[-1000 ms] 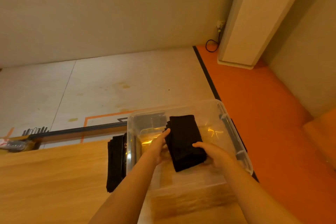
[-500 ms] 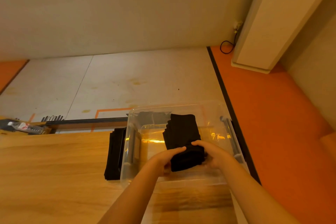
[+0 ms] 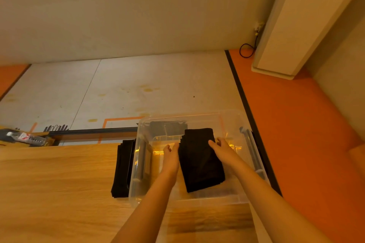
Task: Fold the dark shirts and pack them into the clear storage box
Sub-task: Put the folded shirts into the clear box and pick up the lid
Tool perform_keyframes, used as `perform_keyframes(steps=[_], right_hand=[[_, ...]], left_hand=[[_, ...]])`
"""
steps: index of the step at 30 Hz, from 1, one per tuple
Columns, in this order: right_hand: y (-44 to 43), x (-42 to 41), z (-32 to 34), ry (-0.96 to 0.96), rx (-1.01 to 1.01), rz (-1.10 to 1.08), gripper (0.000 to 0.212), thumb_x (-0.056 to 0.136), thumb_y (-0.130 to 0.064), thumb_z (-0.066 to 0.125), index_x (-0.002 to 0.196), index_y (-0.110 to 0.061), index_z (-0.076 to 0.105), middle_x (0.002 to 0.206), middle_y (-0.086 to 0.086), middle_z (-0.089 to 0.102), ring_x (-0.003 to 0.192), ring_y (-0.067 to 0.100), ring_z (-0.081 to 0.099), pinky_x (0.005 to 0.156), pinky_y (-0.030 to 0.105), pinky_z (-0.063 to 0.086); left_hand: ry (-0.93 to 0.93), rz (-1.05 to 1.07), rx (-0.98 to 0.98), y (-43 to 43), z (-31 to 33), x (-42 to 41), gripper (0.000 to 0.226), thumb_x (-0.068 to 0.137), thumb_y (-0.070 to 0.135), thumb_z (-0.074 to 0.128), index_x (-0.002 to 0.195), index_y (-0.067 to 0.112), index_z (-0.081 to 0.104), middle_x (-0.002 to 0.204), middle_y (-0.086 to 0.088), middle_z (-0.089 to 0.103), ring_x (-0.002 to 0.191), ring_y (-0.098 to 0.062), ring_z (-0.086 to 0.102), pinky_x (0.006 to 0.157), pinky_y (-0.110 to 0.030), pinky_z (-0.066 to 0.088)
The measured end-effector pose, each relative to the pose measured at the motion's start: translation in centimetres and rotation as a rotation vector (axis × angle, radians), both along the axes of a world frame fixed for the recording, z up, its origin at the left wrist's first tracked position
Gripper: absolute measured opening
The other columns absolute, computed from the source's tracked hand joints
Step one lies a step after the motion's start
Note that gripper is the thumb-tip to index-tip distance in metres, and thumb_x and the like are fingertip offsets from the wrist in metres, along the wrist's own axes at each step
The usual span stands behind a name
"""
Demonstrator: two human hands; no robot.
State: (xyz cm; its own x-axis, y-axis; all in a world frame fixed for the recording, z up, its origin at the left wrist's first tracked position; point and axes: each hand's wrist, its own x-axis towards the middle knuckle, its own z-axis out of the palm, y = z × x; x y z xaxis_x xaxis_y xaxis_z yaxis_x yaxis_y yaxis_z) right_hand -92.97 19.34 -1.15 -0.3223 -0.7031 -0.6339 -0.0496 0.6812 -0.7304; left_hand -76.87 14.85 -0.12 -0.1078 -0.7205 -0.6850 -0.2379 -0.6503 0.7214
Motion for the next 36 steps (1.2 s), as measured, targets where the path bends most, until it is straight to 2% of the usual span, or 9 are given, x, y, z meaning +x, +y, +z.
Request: perform_keyframes(steps=[4, 11, 15, 20, 26, 28, 31, 34, 36], right_hand=[[-2.1, 0.6, -0.7, 0.045, 0.004, -0.034, 0.054, 0.104, -0.038, 0.031, 0.151, -0.014, 0.023, 0.155, 0.009, 0.029, 0.142, 0.029, 0.029, 0.113, 0.041, 0.028], [-1.8, 2.7, -2.2, 0.069, -0.141, 0.081, 0.047, 0.104, -0.034, 0.031, 0.15, -0.024, 0.028, 0.148, 0.0, 0.04, 0.136, 0.022, 0.038, 0.107, 0.032, 0.033], [-1.9, 2.7, -2.8, 0.14, -0.144, 0.123, 0.054, 0.103, -0.037, 0.032, 0.154, -0.026, 0.016, 0.158, -0.003, 0.023, 0.144, 0.019, 0.025, 0.117, 0.037, 0.024], [-2.2, 3.1, -3.3, 0.201, -0.118, 0.333, 0.061, 0.103, -0.043, 0.029, 0.153, -0.031, -0.002, 0.161, -0.009, -0.006, 0.148, 0.015, 0.001, 0.119, 0.037, 0.01], [-1.9, 2.1, -3.4, 0.224, -0.165, 0.039, 0.06, 0.103, -0.035, 0.036, 0.154, -0.023, 0.007, 0.161, 0.001, 0.012, 0.147, 0.021, 0.016, 0.117, 0.037, 0.02], [-1.4, 2.2, -2.6, 0.386, -0.176, 0.058, 0.06, 0.103, -0.036, 0.035, 0.154, -0.024, 0.006, 0.162, -0.001, 0.007, 0.148, 0.019, 0.01, 0.117, 0.035, 0.016], [-1.2, 3.3, -1.0, 0.793, -0.253, 0.307, 0.06, 0.103, -0.038, 0.033, 0.154, -0.022, 0.006, 0.16, -0.003, -0.004, 0.148, 0.017, -0.003, 0.117, 0.032, 0.002], [-1.2, 5.5, -1.9, 1.111, -0.394, 0.608, 0.066, 0.098, -0.038, 0.047, 0.152, -0.016, 0.016, 0.16, 0.006, 0.009, 0.148, 0.025, 0.005, 0.117, 0.04, 0.004], [-1.0, 6.2, -3.4, 1.18, -0.314, 0.786, 0.071, 0.099, -0.037, 0.041, 0.15, -0.015, -0.004, 0.161, 0.008, -0.003, 0.148, 0.027, -0.008, 0.119, 0.045, -0.002]], left_hand=[[0.146, 0.155, 0.131, 0.0, -1.8, -3.1, 0.06, 0.1, 0.051, 0.033, 0.153, 0.026, 0.017, 0.154, -0.007, 0.03, 0.139, -0.032, 0.032, 0.113, -0.052, 0.029], [0.224, 0.228, 0.125, 0.1, -2.8, -3.2, 0.06, 0.1, 0.048, 0.039, 0.152, 0.028, 0.016, 0.148, -0.009, 0.038, 0.131, -0.032, 0.042, 0.108, -0.053, 0.038], [0.165, 0.281, 0.061, -0.1, -3.0, -3.6, 0.064, 0.101, 0.04, 0.042, 0.154, 0.026, 0.009, 0.155, -0.008, 0.028, 0.14, -0.031, 0.032, 0.113, -0.05, 0.032], [0.252, 0.282, 0.077, 0.4, -3.4, -3.4, 0.055, 0.101, 0.034, 0.044, 0.15, 0.026, 0.023, 0.141, -0.009, 0.046, 0.125, -0.03, 0.048, 0.101, -0.048, 0.043], [0.158, 0.221, 0.05, -1.2, -4.1, -1.6, 0.056, 0.099, 0.012, 0.05, 0.149, 0.017, 0.025, 0.15, -0.009, 0.038, 0.135, -0.028, 0.041, 0.105, -0.039, 0.04], [0.089, 0.212, 0.013, -1.6, -3.9, -1.3, 0.056, 0.099, 0.011, 0.048, 0.15, 0.015, 0.025, 0.153, -0.008, 0.034, 0.138, -0.027, 0.035, 0.109, -0.039, 0.035], [0.062, 0.222, -0.048, -1.4, -3.7, -1.2, 0.052, 0.104, 0.017, 0.039, 0.152, 0.016, 0.021, 0.155, -0.007, 0.029, 0.14, -0.027, 0.031, 0.108, -0.037, 0.033], [0.106, 0.238, 0.04, -0.2, -4.7, -2.0, 0.05, 0.105, 0.031, 0.033, 0.153, 0.021, 0.021, 0.154, -0.007, 0.032, 0.139, -0.028, 0.034, 0.11, -0.042, 0.032], [0.16, 0.239, 0.077, 0.7, -5.5, -2.8, 0.055, 0.101, 0.044, 0.037, 0.151, 0.024, 0.025, 0.152, -0.004, 0.037, 0.137, -0.025, 0.038, 0.109, -0.042, 0.034]])
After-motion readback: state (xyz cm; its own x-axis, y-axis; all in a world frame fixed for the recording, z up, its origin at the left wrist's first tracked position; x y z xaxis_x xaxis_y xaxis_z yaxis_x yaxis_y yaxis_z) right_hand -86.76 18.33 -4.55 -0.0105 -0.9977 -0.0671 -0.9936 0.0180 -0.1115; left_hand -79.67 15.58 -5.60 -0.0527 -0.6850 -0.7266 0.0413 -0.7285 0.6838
